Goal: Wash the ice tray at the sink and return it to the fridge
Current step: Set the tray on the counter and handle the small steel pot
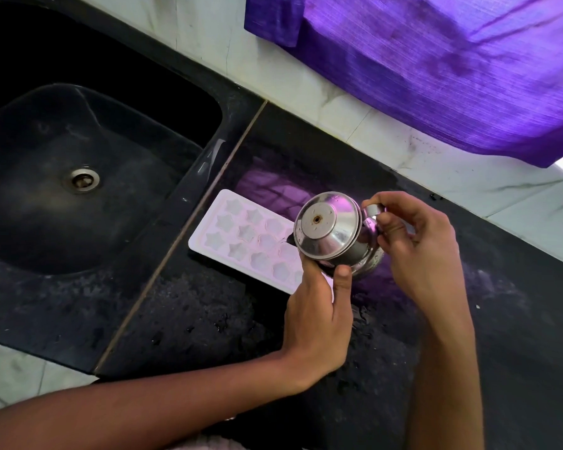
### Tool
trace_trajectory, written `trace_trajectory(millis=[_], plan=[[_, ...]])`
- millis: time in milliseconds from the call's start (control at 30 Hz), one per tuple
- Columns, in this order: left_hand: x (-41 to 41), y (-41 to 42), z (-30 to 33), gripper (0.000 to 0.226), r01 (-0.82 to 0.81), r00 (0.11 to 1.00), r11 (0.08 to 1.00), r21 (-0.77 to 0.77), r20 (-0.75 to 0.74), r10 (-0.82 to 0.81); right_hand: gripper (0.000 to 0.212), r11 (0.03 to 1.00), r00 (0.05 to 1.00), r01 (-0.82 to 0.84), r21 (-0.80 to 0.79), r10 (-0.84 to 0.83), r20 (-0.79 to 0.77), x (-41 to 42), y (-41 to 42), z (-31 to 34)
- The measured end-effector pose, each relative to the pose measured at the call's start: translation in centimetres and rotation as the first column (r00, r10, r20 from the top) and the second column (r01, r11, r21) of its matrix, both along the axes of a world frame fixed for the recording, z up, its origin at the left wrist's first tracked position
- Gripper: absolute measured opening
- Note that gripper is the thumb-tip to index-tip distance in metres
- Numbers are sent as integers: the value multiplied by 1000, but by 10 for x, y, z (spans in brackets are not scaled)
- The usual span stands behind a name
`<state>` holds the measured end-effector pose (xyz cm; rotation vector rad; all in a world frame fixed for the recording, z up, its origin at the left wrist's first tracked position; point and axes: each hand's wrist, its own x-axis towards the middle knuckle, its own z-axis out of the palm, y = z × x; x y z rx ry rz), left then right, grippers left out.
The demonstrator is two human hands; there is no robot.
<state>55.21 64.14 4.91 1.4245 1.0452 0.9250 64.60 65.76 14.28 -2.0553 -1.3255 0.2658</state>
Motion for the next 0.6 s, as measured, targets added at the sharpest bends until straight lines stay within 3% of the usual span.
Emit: trace_trajectory(millis=[600], plan=[[-1, 13, 6, 68, -4, 1000, 1000, 22, 11, 4, 32, 997, 996, 16, 78, -9, -93, 7, 9, 0]])
